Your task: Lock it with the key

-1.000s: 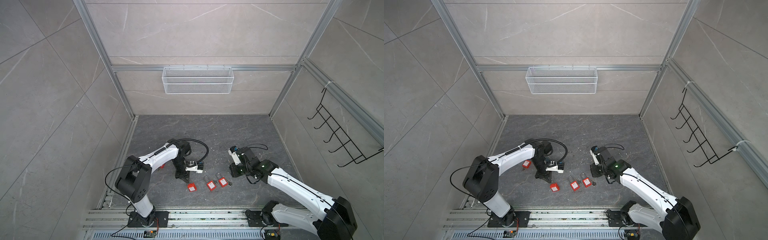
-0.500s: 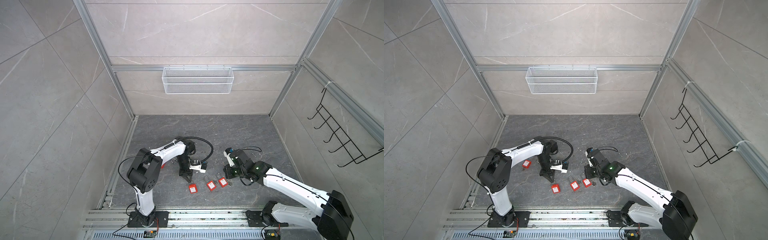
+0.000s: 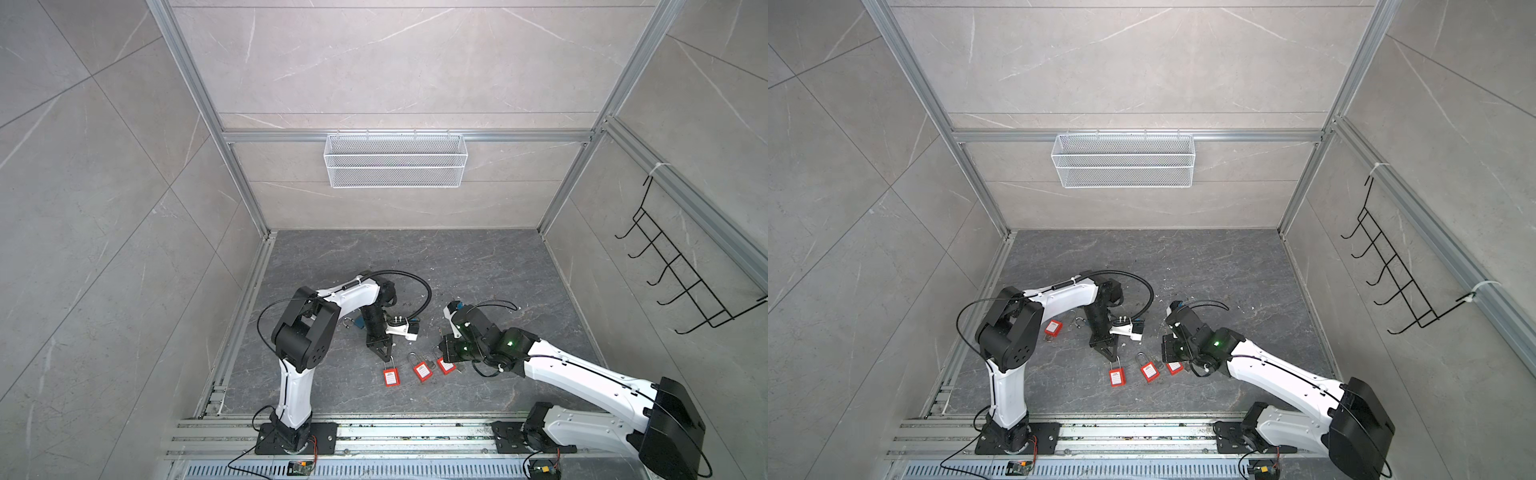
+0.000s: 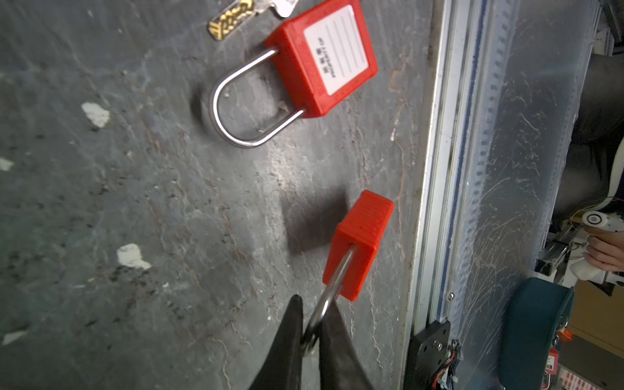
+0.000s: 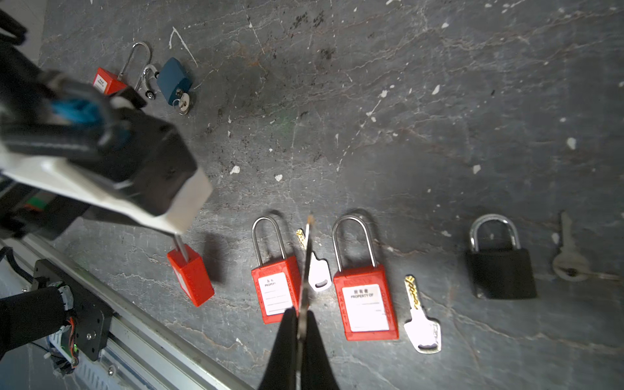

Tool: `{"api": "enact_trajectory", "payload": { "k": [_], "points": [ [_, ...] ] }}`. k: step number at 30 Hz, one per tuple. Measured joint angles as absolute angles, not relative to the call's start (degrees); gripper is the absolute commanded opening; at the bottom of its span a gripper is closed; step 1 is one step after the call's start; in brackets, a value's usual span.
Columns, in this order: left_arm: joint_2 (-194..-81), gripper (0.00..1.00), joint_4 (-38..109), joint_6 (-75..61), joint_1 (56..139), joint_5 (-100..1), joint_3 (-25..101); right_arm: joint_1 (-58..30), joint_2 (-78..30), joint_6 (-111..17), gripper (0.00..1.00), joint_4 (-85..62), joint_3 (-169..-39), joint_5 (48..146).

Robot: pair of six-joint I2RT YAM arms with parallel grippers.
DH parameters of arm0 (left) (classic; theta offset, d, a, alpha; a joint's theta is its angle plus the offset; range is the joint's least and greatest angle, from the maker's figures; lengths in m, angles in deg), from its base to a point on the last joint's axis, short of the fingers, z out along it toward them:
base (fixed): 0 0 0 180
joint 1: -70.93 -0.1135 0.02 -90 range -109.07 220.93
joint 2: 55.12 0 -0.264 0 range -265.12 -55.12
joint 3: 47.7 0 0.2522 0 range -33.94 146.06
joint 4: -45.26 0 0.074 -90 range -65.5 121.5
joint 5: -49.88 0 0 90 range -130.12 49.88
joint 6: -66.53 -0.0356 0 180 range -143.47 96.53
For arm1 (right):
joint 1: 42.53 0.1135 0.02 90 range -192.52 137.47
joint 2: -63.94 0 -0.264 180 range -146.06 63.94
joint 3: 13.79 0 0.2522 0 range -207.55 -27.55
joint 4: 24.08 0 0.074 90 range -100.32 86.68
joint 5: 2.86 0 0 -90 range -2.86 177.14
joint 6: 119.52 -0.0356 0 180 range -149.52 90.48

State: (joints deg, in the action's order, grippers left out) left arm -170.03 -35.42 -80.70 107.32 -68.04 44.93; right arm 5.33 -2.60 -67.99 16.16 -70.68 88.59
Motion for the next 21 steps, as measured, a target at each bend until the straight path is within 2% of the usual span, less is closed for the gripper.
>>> {"api": "enact_trajectory", "payload": {
  "k": [13,21],
  "points": [
    [-170.47,0.35,-28.58,-77.05,105.46,-69.57,44.72,11.30,-3.72,-75.47,0.00,16.44,-69.55,87.59],
    [-154.14,0.36,-13.52,-69.32,96.87,-72.15,31.73,17.72,-11.48,-77.81,0.00,19.11,-76.10,87.68]
  ]
}}
